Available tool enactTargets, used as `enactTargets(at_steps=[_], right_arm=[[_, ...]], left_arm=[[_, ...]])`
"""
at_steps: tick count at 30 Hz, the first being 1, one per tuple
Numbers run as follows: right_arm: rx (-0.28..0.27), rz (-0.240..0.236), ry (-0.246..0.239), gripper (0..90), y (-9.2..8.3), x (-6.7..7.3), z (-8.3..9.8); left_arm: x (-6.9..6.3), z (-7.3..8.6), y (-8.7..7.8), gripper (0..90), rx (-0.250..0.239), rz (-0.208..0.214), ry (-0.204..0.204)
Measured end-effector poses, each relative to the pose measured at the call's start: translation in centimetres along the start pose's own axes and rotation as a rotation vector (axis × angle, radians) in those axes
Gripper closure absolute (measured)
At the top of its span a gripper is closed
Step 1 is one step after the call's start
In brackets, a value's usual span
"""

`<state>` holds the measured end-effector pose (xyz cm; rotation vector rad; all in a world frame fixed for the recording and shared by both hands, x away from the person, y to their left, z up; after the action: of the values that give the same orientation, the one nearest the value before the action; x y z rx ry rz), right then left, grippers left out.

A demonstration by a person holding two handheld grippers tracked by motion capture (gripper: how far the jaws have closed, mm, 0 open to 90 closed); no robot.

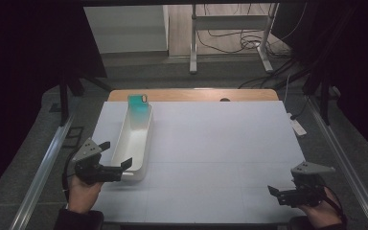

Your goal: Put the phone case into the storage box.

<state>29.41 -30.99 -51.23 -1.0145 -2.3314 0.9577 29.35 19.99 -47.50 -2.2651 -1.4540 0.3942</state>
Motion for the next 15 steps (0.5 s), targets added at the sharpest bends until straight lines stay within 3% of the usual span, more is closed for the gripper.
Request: enactTargets(at_steps=[15], right_arm=[[-0.001,0.006,0.0,0.0,0.0,0.0,0.0]], left_arm=[[0.2,1.5,-1.7,0.1,0.001,-0.016,-0.015]])
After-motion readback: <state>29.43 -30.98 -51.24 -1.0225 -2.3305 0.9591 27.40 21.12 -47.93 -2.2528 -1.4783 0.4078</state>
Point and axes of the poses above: each handheld gripper's, and its own axes: y roughly forward along the jaws, z roughly out of its underside, x roughly to its left, the point moved 8 cm from there along y, roughly forward along the jaws, and after that the axes turned 10 degrees about -z, right-handed, at the moved point
